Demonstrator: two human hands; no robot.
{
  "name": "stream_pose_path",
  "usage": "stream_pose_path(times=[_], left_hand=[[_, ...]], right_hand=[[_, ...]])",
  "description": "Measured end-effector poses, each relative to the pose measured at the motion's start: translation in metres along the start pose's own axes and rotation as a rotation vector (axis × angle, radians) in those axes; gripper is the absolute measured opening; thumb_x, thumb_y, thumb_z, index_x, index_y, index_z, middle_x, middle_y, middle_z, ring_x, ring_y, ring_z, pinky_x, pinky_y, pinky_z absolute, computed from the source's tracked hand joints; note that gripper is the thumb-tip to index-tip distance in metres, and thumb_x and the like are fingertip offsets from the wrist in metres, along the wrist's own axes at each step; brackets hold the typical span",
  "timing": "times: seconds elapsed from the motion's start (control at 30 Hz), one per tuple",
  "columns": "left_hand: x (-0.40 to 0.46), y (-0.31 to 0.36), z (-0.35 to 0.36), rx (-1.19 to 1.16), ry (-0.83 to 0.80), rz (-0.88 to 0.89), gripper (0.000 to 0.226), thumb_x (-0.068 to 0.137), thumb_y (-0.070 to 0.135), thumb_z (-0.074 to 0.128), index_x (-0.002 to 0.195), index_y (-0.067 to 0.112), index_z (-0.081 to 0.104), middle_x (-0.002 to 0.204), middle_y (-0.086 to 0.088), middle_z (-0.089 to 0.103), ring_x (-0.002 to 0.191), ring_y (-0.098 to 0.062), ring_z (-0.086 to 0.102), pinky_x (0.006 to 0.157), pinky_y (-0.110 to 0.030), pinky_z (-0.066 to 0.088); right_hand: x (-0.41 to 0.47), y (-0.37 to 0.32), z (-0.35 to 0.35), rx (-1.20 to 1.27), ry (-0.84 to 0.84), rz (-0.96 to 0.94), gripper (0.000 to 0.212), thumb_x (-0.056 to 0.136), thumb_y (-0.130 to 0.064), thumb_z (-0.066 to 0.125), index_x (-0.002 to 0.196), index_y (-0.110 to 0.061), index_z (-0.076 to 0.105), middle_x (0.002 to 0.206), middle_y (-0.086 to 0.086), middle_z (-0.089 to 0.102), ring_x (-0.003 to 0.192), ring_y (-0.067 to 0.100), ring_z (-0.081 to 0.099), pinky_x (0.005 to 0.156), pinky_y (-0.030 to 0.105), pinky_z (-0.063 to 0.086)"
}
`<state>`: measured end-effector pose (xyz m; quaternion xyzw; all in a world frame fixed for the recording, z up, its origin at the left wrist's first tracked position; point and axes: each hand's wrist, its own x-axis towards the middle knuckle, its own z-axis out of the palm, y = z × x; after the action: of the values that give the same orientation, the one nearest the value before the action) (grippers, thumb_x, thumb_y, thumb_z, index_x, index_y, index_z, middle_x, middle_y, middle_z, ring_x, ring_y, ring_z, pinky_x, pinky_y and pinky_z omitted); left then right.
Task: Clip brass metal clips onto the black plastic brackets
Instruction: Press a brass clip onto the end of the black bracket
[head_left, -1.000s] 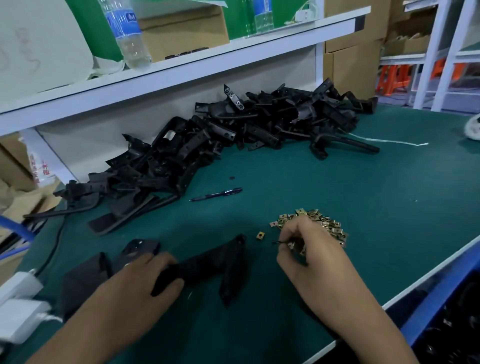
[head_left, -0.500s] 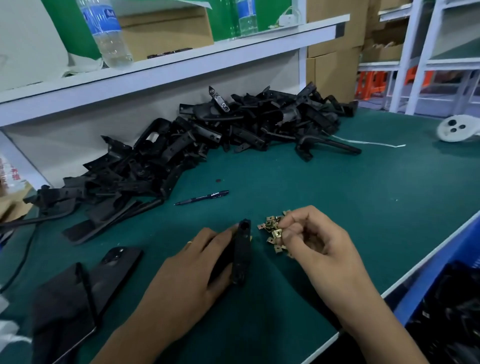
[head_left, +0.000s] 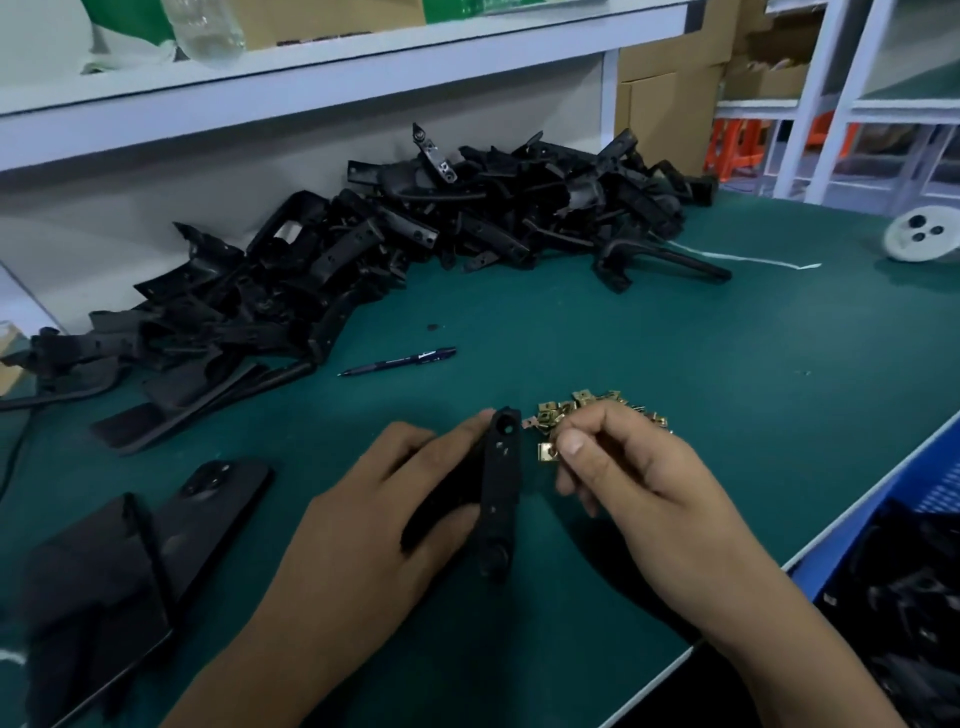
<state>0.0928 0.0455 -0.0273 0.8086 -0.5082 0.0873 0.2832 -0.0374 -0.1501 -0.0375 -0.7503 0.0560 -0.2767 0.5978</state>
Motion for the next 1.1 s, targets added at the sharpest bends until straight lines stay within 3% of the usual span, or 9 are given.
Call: stream_pose_path(times=[0.17, 0.33, 0.57, 0.93, 1.1], left_hand=[[0.0032, 0.0030, 0.0012, 0.096, 0.031, -0.001, 0.062, 0.093, 0.063, 0.049, 0.152, 0.058, 0.033, 0.118, 0.021, 0.049, 0.099, -0.004, 0.059, 0.075, -0.034, 0.059], [0.0043, 0.0043, 0.0038, 0.111, 0.022, -0.023, 0.062, 0.094, 0.066, 0.047, 0.153, 0.060, 0.029, 0.118, 0.021, 0.048, 0.098, -0.007, 0.058, 0.071, -0.040, 0.059], [0.0045, 0.0077, 0.0045, 0.151, -0.008, -0.019, 0.063, 0.094, 0.063, 0.039, 0.155, 0.057, 0.027, 0.117, 0.021, 0.046, 0.092, -0.007, 0.057, 0.065, -0.038, 0.058], [0.0052, 0.0091, 0.0041, 0.147, -0.019, -0.028, 0.064, 0.094, 0.061, 0.042, 0.156, 0.055, 0.027, 0.117, 0.020, 0.047, 0.090, -0.008, 0.057, 0.064, -0.039, 0.059], [0.0055, 0.0101, 0.0040, 0.144, -0.024, -0.032, 0.064, 0.094, 0.061, 0.042, 0.156, 0.054, 0.028, 0.116, 0.019, 0.047, 0.088, -0.009, 0.056, 0.064, -0.040, 0.058]], right_hand=[[0.0021, -0.0002, 0.0019, 0.020, 0.014, -0.012, 0.020, 0.100, -0.035, 0.058, 0.084, -0.024, 0.065, 0.074, -0.004, 0.063, 0.065, 0.005, 0.050, 0.065, 0.017, 0.041], [0.0012, -0.0020, 0.0003, 0.044, -0.014, -0.022, 0.024, 0.100, -0.033, 0.059, 0.082, -0.020, 0.065, 0.073, -0.002, 0.062, 0.066, 0.011, 0.048, 0.063, 0.021, 0.041], [0.0004, -0.0059, 0.0029, 0.047, 0.009, -0.018, 0.024, 0.098, -0.030, 0.059, 0.079, -0.019, 0.065, 0.071, -0.003, 0.063, 0.064, 0.006, 0.049, 0.064, 0.016, 0.041], [0.0001, -0.0080, 0.0030, 0.021, 0.063, 0.004, 0.028, 0.100, -0.026, 0.060, 0.074, -0.017, 0.064, 0.062, -0.013, 0.058, 0.058, 0.003, 0.045, 0.058, 0.012, 0.037], [-0.0007, -0.0091, 0.0037, -0.002, 0.067, 0.020, 0.027, 0.099, -0.031, 0.061, 0.075, -0.019, 0.065, 0.065, -0.009, 0.061, 0.060, 0.006, 0.045, 0.058, 0.016, 0.039]])
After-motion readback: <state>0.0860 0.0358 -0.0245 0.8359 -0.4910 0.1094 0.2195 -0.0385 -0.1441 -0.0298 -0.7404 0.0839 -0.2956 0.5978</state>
